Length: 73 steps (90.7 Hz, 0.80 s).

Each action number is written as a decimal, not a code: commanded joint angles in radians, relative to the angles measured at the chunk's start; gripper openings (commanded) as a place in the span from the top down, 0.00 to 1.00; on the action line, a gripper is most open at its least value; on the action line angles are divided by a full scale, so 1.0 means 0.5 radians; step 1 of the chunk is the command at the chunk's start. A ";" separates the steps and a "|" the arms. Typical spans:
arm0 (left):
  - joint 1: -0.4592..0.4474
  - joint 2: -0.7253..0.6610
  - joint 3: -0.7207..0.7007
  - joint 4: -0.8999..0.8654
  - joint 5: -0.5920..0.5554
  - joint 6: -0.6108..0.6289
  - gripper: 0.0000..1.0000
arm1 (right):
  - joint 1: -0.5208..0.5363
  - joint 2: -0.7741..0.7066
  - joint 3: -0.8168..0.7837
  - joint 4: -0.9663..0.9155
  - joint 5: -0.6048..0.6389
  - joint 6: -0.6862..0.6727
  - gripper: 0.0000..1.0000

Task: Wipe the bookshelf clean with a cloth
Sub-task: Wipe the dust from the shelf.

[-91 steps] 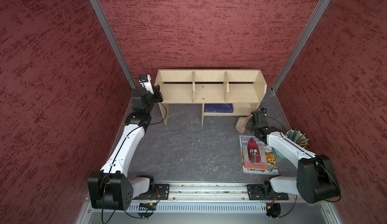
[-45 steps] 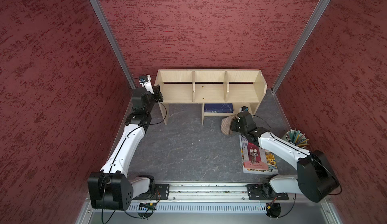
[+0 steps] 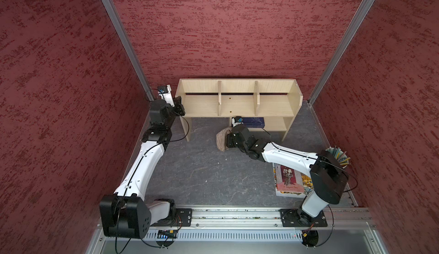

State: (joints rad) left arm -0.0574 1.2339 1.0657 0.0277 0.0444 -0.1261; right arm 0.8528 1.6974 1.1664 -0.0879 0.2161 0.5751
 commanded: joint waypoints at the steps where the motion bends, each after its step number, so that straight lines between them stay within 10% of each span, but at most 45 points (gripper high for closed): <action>1: -0.057 0.026 -0.079 -0.157 0.196 -0.236 1.00 | 0.049 -0.063 0.137 -0.028 0.102 -0.036 1.00; 30: -0.056 0.013 -0.077 -0.151 0.201 -0.238 1.00 | 0.072 -0.220 0.342 -0.090 0.123 -0.109 1.00; 73: -0.047 0.014 -0.075 -0.138 0.227 -0.265 1.00 | 0.317 0.492 1.179 -0.076 -0.108 -0.158 1.00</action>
State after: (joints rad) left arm -0.0574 1.2339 1.0657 0.0280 0.0452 -0.1287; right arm 0.9813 1.8675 1.6657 -0.1219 0.2150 0.5083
